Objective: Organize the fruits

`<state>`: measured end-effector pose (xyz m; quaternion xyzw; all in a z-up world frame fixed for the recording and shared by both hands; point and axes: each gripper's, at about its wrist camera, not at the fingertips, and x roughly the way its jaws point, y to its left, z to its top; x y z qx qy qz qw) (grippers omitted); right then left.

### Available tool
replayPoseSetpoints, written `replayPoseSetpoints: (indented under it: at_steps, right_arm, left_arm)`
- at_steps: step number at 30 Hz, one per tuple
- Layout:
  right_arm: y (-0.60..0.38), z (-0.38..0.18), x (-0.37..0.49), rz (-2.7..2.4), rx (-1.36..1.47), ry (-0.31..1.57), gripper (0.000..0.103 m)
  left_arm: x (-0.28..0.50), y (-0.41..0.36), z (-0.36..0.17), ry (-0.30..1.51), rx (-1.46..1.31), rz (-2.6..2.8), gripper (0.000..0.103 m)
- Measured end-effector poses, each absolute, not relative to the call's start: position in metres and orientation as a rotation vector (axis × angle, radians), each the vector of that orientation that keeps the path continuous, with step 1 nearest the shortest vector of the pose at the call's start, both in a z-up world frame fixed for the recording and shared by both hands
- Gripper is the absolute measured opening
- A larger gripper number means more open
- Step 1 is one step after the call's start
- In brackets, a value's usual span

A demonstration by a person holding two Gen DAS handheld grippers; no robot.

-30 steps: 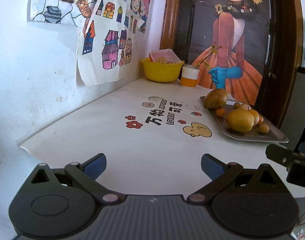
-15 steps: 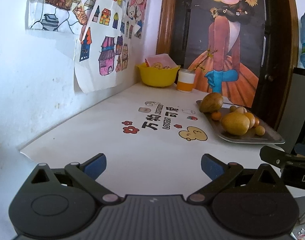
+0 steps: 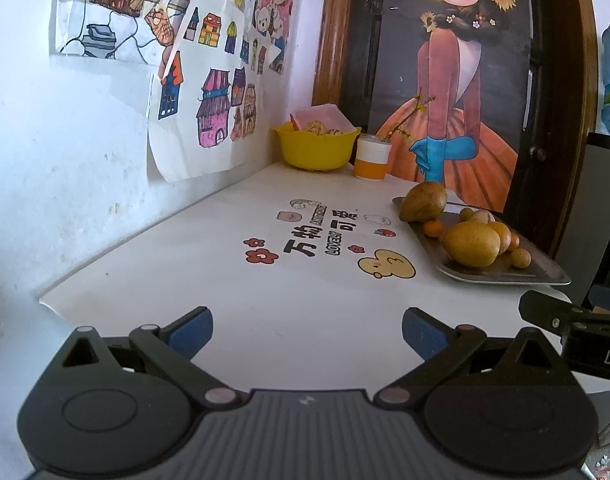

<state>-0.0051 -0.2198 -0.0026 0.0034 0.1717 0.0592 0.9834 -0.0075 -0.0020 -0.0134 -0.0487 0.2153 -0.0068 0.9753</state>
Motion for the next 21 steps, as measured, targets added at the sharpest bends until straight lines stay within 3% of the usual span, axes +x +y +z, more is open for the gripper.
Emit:
replayPoseSetpoints:
  at_steps: [21]
  right_arm:
    - [-0.2193, -0.0031, -0.0057, 0.118, 0.006, 0.345, 0.102]
  left_arm:
    - [-0.0066, -0.0020, -0.0146, 0.440, -0.100, -0.012, 0.103]
